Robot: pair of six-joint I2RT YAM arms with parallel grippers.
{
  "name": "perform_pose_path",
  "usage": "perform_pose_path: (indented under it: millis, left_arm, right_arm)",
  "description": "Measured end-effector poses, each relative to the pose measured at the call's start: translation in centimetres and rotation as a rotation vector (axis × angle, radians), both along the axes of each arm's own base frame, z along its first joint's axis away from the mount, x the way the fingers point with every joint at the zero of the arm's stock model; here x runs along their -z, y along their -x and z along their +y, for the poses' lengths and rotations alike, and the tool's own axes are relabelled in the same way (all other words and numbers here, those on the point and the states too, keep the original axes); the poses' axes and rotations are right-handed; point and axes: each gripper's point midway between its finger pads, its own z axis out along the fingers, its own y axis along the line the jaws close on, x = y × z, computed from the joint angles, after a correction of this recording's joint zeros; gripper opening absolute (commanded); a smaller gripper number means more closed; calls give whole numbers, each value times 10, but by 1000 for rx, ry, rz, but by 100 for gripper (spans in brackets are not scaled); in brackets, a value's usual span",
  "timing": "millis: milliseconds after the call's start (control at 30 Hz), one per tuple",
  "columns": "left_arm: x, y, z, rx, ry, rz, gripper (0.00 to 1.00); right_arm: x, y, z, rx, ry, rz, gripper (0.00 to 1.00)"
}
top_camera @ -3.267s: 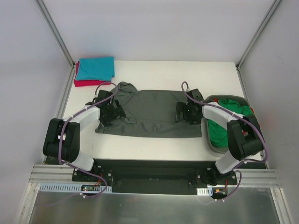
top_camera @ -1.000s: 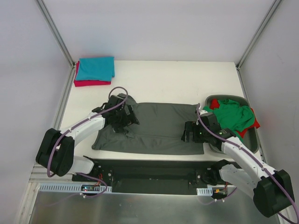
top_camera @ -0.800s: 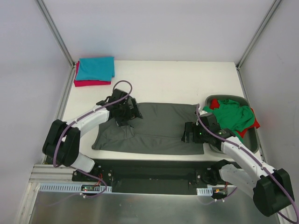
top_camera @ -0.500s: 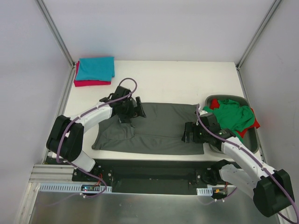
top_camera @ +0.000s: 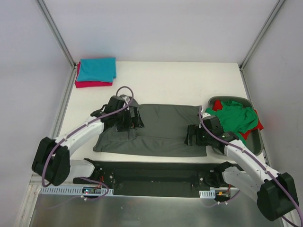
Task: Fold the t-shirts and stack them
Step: Fold the flattened tshirt in 1/3 of the way
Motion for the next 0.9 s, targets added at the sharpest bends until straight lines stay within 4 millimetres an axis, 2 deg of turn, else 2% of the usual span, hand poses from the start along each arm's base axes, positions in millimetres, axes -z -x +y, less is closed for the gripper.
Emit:
perform_pose_path:
  millis: [100, 200, 333, 467, 567, 733, 900]
  left_arm:
    - [0, 12, 10, -12, -2, -24, 99]
    - [8, 20, 14, -16, -10, -14, 99]
    - [23, 19, 13, -17, -22, 24, 99]
    - [41, 14, 4, -15, -17, 80, 99]
    - [48, 10, -5, 0, -8, 106, 99]
    - [41, 0, -28, 44, 33, 92, 99]
    - [39, -5, -38, 60, 44, 84, 99]
  right_arm:
    - [4, 2, -1, 1, 2, 4, 96]
    - [5, 3, -1, 0, 0, 0, 96]
    - [4, 1, 0, 1, -7, -14, 96]
    - [5, 0, 0, 10, -12, -19, 96]
    - [7, 0, 0, 14, -13, -18, 96]
    - [9, 1, -2, 18, -5, -15, 96]
    - [11, 0, -3, 24, 3, -9, 96]
